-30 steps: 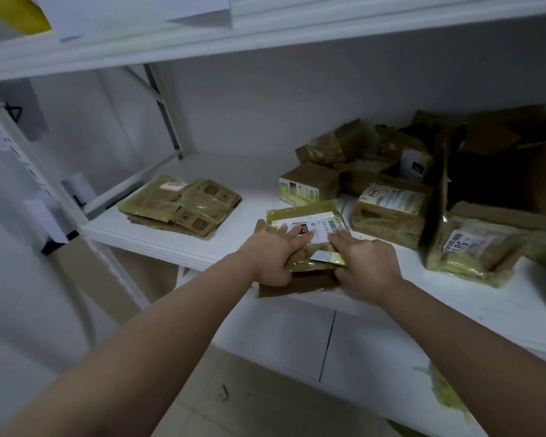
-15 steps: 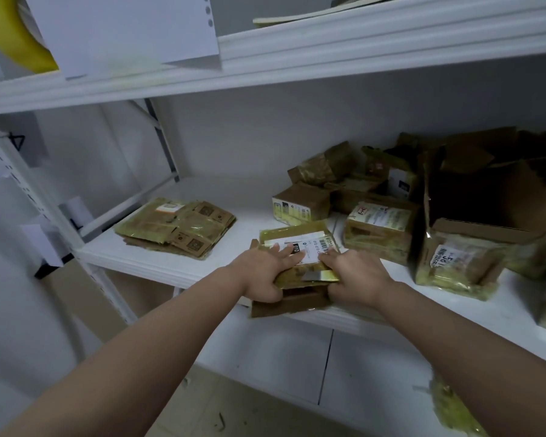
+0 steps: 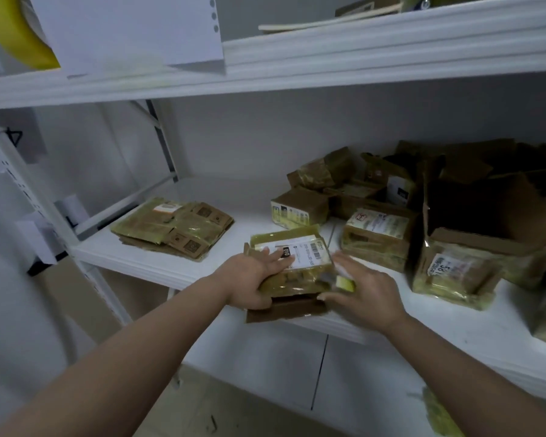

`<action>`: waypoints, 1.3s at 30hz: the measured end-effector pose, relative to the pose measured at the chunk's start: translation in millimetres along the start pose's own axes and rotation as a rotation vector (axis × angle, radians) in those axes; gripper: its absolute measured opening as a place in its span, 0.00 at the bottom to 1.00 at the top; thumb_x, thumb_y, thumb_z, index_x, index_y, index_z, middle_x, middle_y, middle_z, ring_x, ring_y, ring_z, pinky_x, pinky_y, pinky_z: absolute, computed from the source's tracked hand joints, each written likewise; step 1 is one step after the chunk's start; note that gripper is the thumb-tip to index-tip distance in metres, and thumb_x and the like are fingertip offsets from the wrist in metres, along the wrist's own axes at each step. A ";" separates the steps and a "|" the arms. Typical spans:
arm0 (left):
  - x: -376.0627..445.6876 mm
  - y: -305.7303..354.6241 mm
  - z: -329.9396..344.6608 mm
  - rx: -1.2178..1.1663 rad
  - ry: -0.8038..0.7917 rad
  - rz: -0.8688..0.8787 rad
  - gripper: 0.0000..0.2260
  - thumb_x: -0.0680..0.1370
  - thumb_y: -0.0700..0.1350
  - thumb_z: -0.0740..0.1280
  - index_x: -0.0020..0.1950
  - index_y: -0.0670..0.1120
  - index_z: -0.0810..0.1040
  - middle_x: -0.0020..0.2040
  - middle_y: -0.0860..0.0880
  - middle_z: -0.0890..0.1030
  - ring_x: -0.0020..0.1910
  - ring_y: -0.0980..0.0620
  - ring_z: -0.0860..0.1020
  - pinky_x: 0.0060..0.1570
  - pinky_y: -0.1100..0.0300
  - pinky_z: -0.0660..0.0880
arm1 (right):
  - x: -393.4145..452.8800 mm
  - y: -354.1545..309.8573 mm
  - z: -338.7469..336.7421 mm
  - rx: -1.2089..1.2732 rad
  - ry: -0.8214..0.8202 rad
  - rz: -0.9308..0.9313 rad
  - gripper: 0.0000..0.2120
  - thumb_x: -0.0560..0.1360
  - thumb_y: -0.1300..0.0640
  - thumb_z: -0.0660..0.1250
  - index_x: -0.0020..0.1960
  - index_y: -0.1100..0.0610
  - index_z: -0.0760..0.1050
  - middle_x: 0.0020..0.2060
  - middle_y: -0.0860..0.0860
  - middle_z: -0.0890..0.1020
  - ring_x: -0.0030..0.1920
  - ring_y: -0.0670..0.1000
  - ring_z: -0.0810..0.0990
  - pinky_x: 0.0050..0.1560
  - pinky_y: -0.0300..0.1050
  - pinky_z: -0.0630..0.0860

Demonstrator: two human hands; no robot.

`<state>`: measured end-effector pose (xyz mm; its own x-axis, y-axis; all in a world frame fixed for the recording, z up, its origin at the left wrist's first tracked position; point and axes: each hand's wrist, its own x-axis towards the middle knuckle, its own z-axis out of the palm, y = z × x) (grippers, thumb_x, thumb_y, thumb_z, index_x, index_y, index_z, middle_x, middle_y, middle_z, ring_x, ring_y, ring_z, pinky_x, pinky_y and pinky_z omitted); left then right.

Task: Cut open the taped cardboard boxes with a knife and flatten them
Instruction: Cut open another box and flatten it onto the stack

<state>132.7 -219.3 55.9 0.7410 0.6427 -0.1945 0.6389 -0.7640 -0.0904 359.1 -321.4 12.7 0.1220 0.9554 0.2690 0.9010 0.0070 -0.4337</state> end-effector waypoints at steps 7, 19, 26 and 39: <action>-8.9 -12.5 16.9 -0.020 0.082 -0.026 0.43 0.71 0.54 0.68 0.77 0.61 0.43 0.79 0.52 0.49 0.78 0.51 0.51 0.70 0.53 0.65 | -15.4 26.1 26.8 0.091 0.144 0.242 0.25 0.77 0.35 0.53 0.51 0.56 0.74 0.38 0.54 0.81 0.43 0.60 0.80 0.37 0.45 0.68; -27.4 -17.6 32.9 -0.129 0.146 -0.092 0.46 0.71 0.47 0.72 0.75 0.59 0.40 0.79 0.52 0.48 0.78 0.49 0.48 0.71 0.48 0.63 | -8.0 11.2 47.1 0.019 0.131 0.067 0.14 0.81 0.48 0.53 0.50 0.55 0.73 0.37 0.53 0.80 0.39 0.58 0.78 0.37 0.45 0.69; -31.6 -20.4 38.0 -0.179 0.182 -0.103 0.45 0.71 0.44 0.72 0.76 0.59 0.43 0.79 0.53 0.49 0.78 0.51 0.48 0.70 0.49 0.65 | -9.3 2.0 58.6 -0.055 0.259 0.030 0.14 0.81 0.50 0.52 0.45 0.55 0.72 0.27 0.46 0.71 0.27 0.51 0.68 0.26 0.38 0.55; -34.4 -22.8 43.8 -0.188 0.224 -0.114 0.45 0.71 0.43 0.72 0.76 0.60 0.43 0.76 0.58 0.47 0.78 0.53 0.49 0.69 0.48 0.68 | -15.1 18.9 73.2 -0.261 0.242 -0.095 0.08 0.69 0.59 0.73 0.36 0.56 0.74 0.21 0.49 0.72 0.19 0.53 0.69 0.26 0.33 0.57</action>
<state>83.6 -226.5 21.9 0.6764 0.7360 0.0287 0.7317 -0.6759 0.0875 343.8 -314.1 -62.5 0.0993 0.8563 0.5069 0.9852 -0.0129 -0.1712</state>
